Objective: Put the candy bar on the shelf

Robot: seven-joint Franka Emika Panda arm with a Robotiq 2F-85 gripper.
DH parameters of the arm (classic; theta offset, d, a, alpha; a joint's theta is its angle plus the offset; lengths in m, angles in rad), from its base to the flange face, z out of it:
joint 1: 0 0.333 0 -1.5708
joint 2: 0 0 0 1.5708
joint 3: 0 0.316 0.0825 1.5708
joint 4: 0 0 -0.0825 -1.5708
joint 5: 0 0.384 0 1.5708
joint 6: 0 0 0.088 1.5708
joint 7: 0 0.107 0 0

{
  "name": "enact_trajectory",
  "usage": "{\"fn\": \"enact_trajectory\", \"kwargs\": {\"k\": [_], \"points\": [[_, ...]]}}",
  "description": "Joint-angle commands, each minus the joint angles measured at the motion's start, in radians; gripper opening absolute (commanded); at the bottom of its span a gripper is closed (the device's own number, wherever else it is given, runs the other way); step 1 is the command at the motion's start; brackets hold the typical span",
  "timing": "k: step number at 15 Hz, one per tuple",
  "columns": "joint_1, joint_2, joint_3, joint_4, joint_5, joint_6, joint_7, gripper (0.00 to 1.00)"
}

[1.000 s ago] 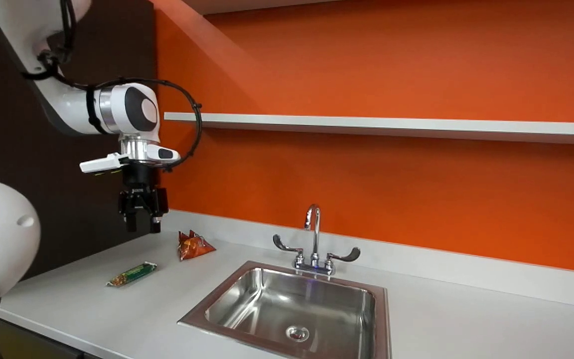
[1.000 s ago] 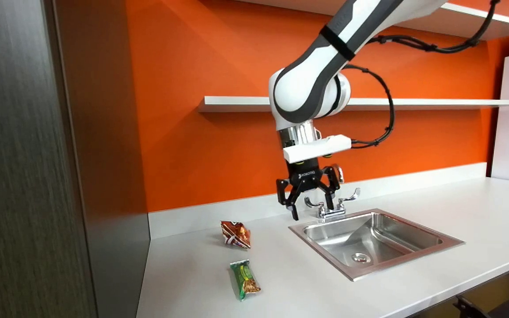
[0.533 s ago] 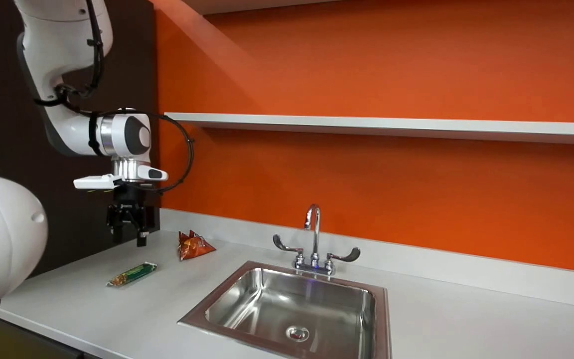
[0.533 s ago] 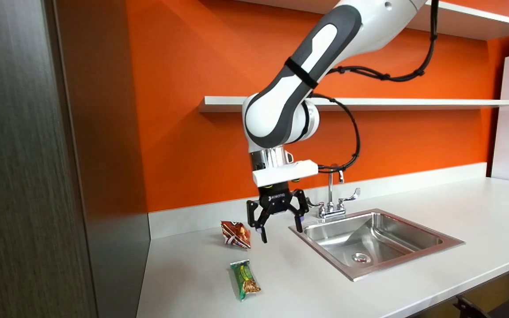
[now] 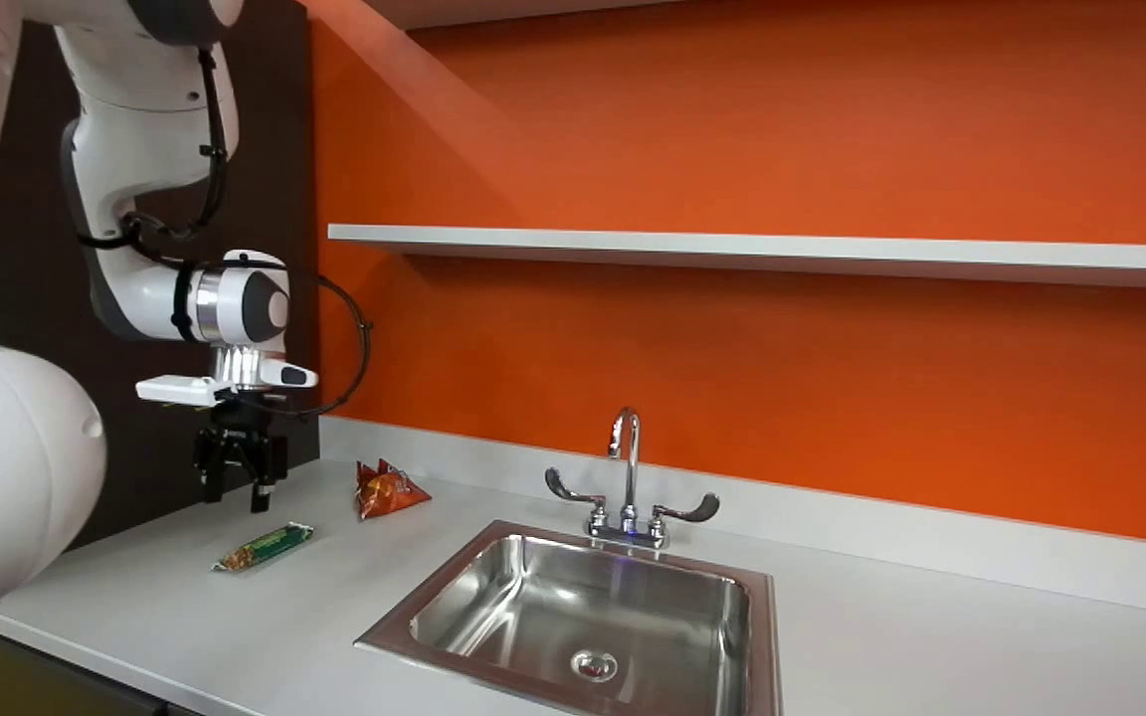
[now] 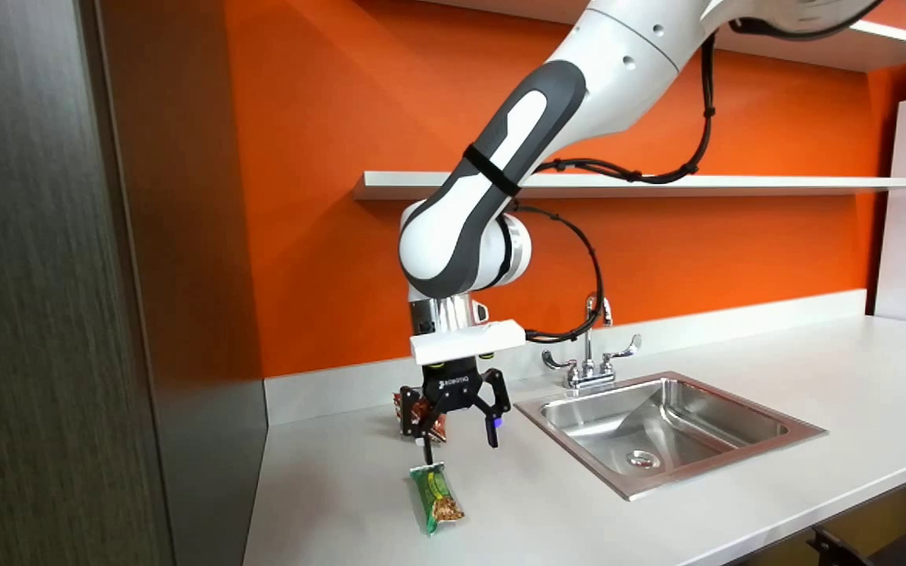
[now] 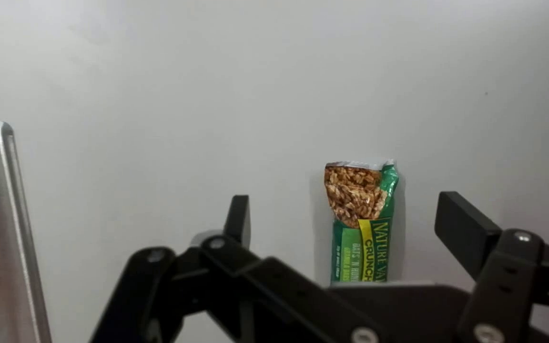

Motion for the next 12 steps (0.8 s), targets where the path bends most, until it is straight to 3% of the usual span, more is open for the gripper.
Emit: {"fn": "enact_trajectory", "kwargs": {"k": [1, 12], "points": [[0.040, 0.070, -0.031, 0.058, 0.010, 0.040, 0.024, 1.00], [0.108, 0.201, -0.117, 0.152, -0.006, 0.119, 0.061, 1.00]]}}
